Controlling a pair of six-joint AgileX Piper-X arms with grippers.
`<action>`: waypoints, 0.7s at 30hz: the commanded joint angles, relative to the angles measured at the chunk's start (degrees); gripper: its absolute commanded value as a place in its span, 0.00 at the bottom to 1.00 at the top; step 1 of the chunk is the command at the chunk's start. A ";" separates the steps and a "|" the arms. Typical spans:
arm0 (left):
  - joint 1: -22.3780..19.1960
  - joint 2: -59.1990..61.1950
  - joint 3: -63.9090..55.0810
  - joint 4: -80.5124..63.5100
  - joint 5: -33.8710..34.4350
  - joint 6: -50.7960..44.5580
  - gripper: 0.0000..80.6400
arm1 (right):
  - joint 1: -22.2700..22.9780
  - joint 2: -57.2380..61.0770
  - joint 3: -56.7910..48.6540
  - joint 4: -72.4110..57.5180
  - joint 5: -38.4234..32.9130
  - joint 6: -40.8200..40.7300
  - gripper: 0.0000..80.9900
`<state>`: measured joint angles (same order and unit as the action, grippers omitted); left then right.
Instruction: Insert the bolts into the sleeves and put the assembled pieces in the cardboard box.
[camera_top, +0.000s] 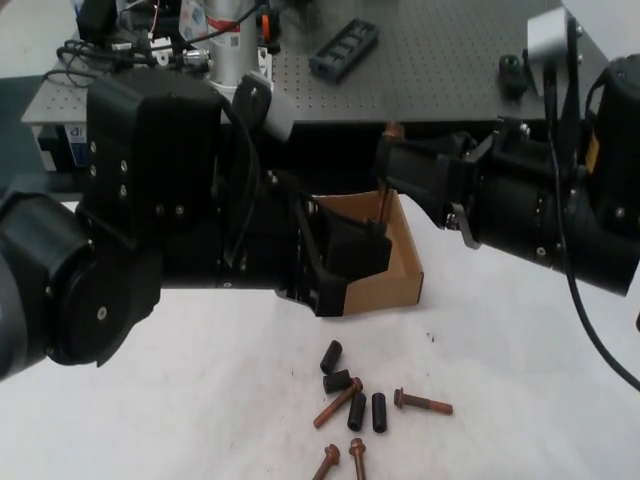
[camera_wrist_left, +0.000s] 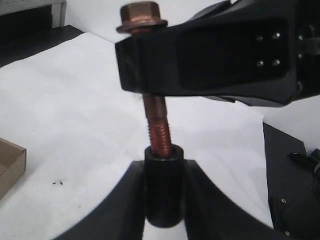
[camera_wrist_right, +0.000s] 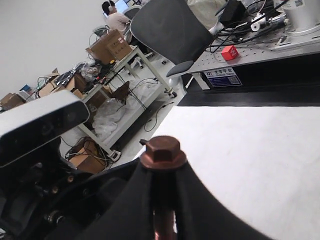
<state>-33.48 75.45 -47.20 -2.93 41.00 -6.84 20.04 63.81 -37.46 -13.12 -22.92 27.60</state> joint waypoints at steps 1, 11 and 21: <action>0.06 -0.67 -0.38 -4.58 -1.80 -0.51 0.01 | 0.14 0.58 0.00 0.35 -6.95 -0.39 0.15; 0.06 2.11 -1.20 -9.90 -16.74 -5.95 0.01 | -4.04 -3.45 0.00 4.44 -7.67 0.71 0.49; 1.76 30.21 -33.26 14.26 -24.65 -11.12 0.01 | -13.29 -15.84 0.00 43.30 4.35 -23.88 0.49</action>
<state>-31.69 106.65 -80.95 11.36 17.09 -18.65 7.14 48.26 -37.42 28.02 -18.89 5.03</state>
